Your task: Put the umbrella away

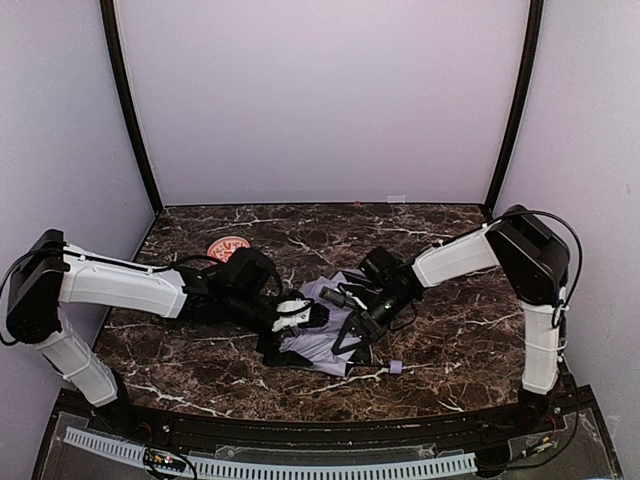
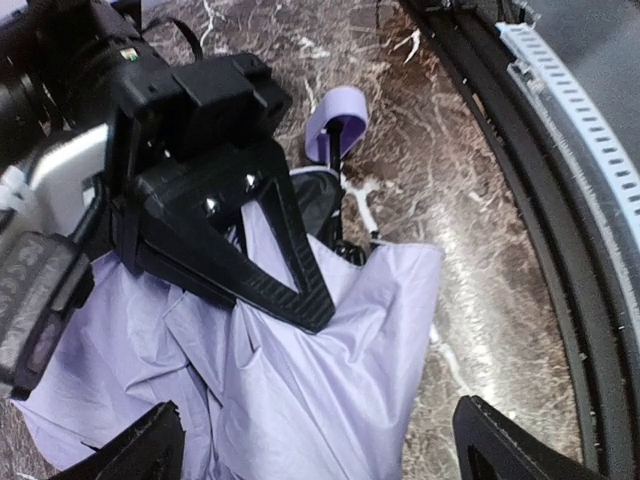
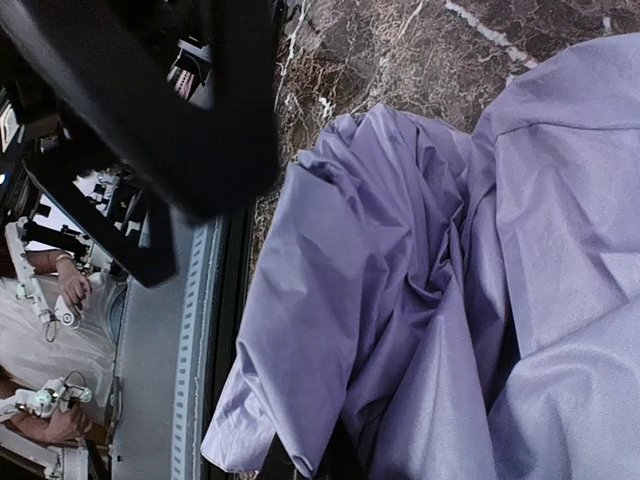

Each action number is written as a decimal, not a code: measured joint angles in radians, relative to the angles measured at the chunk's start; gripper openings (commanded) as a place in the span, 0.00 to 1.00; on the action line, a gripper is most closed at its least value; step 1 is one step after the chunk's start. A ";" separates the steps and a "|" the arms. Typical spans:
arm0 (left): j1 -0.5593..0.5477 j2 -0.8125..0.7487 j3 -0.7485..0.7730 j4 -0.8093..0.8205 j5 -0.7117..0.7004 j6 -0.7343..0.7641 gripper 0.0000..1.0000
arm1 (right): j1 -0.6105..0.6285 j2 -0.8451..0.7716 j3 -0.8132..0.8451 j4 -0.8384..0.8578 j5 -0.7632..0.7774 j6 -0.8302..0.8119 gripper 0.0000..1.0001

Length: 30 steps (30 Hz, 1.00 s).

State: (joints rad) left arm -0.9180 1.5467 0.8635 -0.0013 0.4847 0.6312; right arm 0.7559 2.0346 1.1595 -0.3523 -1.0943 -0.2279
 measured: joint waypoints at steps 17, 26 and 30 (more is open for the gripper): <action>0.003 0.275 0.203 -0.167 -0.022 0.038 0.32 | -0.029 0.074 0.122 -0.191 -0.074 -0.064 0.38; 0.121 0.378 0.369 -0.395 0.221 -0.026 0.10 | -0.120 -0.093 0.096 -0.179 0.062 -0.021 0.48; 0.161 0.447 0.434 -0.469 0.346 -0.094 0.00 | -0.158 -0.252 -0.003 -0.074 0.183 0.058 0.48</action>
State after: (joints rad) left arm -0.7567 1.9938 1.2976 -0.4706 0.8303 0.5369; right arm 0.5980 1.7828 1.1564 -0.4267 -0.9112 -0.1699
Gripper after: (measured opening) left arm 0.031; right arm 0.467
